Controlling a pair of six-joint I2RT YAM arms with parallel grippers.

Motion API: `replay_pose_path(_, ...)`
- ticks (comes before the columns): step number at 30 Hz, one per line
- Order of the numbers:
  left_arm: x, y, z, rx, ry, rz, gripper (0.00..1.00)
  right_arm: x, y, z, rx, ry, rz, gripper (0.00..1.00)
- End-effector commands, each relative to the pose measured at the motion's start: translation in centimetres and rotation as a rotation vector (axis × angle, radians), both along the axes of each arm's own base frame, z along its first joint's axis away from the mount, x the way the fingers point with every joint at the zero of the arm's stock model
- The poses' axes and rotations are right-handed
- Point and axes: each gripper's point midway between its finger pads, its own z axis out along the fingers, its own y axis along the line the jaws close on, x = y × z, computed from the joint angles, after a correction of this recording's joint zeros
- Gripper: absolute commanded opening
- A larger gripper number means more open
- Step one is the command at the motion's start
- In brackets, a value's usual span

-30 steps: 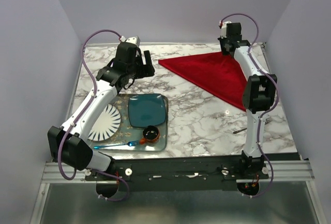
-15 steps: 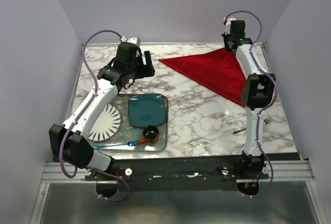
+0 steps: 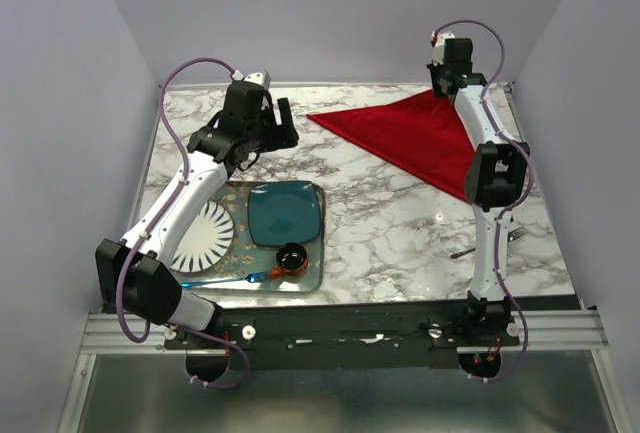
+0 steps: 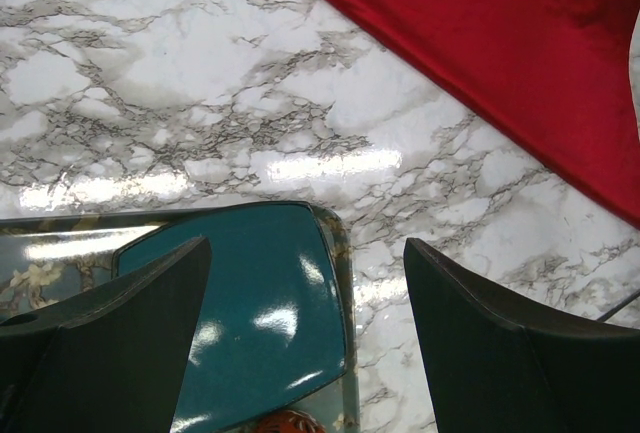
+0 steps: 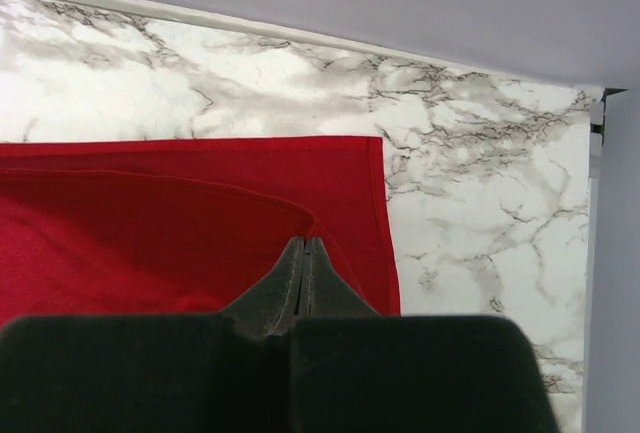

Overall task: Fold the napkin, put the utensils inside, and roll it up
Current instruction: Fold the napkin

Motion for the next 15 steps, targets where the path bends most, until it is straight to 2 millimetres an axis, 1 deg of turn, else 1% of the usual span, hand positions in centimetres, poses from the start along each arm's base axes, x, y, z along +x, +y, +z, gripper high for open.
replay_pose_path(1,0.4,-0.1,1.16,-0.016,-0.024,-0.006,0.87,1.09,-0.42,-0.93,0.001,-0.012,0.002,0.01)
replay_pose_path(10,0.56,0.02,1.0,-0.02,-0.021,0.002,0.87,1.08,-0.72,-1.89,0.001,0.0,-0.003,0.01)
replay_pose_path(15,0.55,0.1,0.96,-0.019,-0.021,0.002,0.87,1.32,-1.18,-1.78,-0.01,-0.012,-0.023,0.01)
